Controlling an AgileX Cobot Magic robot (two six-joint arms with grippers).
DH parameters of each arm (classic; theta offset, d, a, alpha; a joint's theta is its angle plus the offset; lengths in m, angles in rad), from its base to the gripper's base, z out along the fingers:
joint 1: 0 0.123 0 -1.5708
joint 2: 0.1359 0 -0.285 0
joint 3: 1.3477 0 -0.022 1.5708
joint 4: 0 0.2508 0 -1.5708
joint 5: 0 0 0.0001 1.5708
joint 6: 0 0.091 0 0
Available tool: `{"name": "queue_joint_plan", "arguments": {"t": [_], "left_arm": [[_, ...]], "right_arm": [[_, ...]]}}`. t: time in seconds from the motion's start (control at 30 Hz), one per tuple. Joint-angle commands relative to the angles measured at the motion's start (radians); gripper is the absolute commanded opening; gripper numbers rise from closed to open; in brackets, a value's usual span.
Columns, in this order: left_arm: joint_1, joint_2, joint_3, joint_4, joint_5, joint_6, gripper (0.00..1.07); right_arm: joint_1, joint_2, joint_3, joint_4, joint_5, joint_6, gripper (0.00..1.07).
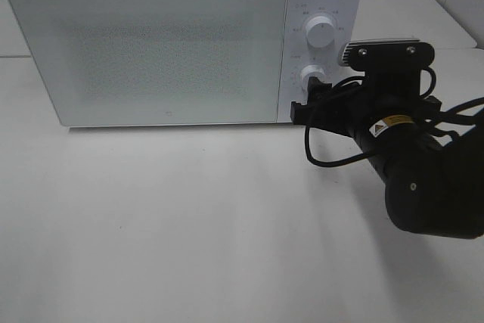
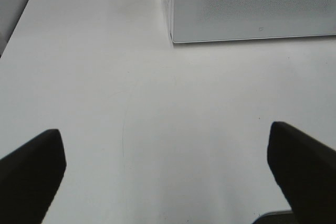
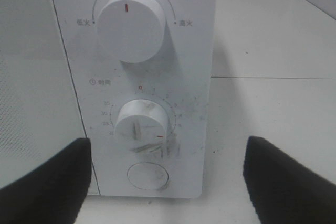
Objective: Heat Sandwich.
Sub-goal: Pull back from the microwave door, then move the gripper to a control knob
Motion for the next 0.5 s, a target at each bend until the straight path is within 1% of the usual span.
{"name": "queue_joint_plan", "arguments": {"t": [0.03, 0.3, 0.5], "left_arm": [[0.001, -0.027, 0.004, -0.003, -0.01, 0.004, 1.03], [0.001, -0.027, 0.004, -0.003, -0.01, 0.004, 1.03], [0.001, -0.027, 0.004, -0.003, -0.01, 0.004, 1.03]], "right_arm": [[0.003, 0.042, -0.054, -0.005, 0.006, 0.006, 0.76], [0.0, 0.103, -0.126, -0.005, 0.018, 0.021, 0.76], [-0.005, 0.166, -0.204, -0.007, 0.035, 0.021, 0.76]]}}
